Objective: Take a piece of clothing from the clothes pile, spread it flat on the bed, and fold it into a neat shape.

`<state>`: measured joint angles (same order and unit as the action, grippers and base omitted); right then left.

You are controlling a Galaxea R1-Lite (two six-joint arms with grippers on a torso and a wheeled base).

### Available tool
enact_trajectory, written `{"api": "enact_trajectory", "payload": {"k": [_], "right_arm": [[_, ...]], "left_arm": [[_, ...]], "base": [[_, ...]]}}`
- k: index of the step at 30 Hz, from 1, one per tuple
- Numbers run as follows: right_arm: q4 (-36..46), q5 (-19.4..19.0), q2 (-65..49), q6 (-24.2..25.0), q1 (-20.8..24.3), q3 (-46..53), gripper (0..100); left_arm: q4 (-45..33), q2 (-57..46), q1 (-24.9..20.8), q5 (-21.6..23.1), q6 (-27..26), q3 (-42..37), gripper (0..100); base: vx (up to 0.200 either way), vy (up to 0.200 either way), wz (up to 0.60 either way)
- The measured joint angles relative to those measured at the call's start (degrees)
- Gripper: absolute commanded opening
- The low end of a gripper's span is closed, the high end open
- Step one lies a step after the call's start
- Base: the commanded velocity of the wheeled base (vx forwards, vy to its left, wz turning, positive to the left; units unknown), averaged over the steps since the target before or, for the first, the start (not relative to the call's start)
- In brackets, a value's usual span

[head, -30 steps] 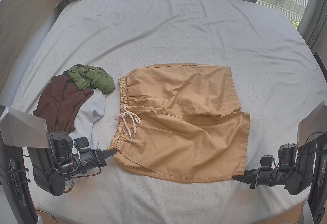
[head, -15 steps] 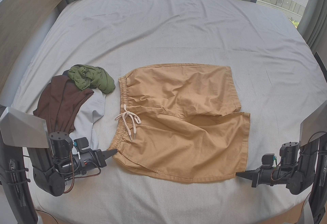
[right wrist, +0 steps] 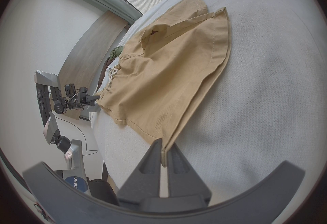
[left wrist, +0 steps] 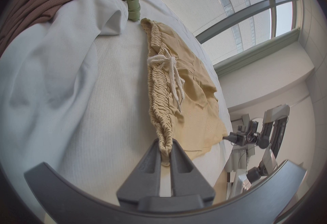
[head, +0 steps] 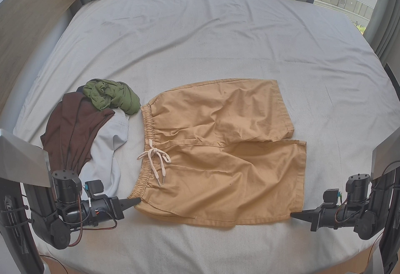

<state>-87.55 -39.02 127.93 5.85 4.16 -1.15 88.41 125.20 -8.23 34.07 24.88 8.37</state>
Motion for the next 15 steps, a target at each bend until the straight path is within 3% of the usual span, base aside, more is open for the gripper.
{"api": "enact_trajectory", "payload": {"k": [7,15], "right_arm": [[3.17,0.00,-0.39,-0.99,0.06,0.11,0],[12.62,0.02,-3.18,-7.18,-0.20,0.16,0]], "left_arm": [[-0.06,0.41,0.11,0.44,-4.85,-3.41,0],[-0.05,1.60,0.40,1.23,-7.70,-5.27,0]], "base": [[0.000,0.000,0.00],[0.000,0.000,0.00]]}}
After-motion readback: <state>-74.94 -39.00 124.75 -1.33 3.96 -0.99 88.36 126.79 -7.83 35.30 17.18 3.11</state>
